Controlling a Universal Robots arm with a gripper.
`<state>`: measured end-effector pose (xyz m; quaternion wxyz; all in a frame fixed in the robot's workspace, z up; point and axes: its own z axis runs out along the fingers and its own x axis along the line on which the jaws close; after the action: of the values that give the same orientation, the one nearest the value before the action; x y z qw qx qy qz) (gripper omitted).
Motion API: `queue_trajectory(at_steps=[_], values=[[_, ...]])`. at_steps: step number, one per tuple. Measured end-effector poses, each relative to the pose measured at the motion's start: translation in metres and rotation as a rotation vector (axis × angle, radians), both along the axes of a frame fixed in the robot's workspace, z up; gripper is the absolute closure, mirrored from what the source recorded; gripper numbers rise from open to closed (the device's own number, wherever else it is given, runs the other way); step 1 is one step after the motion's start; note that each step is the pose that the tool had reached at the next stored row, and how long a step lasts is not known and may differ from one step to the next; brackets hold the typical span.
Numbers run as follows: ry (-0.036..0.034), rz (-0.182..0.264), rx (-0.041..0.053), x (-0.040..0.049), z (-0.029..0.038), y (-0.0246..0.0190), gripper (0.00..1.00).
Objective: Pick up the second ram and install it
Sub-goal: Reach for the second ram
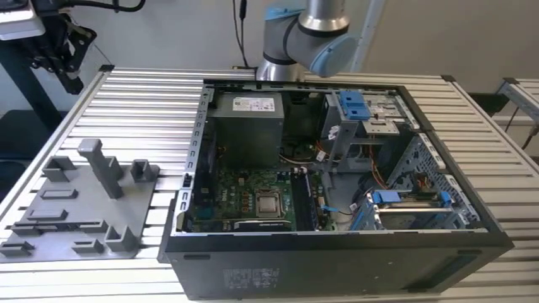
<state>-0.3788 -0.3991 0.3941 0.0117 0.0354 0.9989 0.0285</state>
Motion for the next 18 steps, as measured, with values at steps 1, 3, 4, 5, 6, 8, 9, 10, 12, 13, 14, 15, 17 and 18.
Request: queue_trajectory(at_steps=[1,3,4,5,6,8,9,10,12,13,14,15,17,18], values=[[0.0000,0.000,0.0001,-0.0034,0.0000,0.0000,0.89],[-0.0001,0.000,0.0005,-0.0108,0.0000,-0.0001,0.89],[0.0000,0.000,0.0007,-0.0149,0.0000,-0.0002,0.89],[0.0000,0.000,0.0010,-0.0189,0.0000,-0.0002,0.89],[-0.0001,0.000,0.0012,-0.0224,0.0000,-0.0002,0.89],[0.0000,0.000,0.0014,-0.0273,0.0000,-0.0002,0.89],[0.0000,0.000,0.0016,-0.0300,0.0000,-0.0002,0.89],[-0.0001,0.000,0.0019,-0.0337,0.0000,-0.0002,0.89],[0.0000,0.000,0.0021,-0.0383,0.0000,-0.0002,0.89],[0.0000,0.000,0.0021,-0.0383,-0.0001,-0.0003,0.89],[-0.0001,0.000,0.0021,-0.0384,-0.0001,-0.0003,0.89],[0.0000,0.000,0.0021,-0.0384,0.0000,-0.0003,0.89],[0.0001,0.000,0.0021,-0.0386,-0.0002,-0.0010,0.89],[0.0002,0.000,0.0021,-0.0387,-0.0003,-0.0021,0.89]])
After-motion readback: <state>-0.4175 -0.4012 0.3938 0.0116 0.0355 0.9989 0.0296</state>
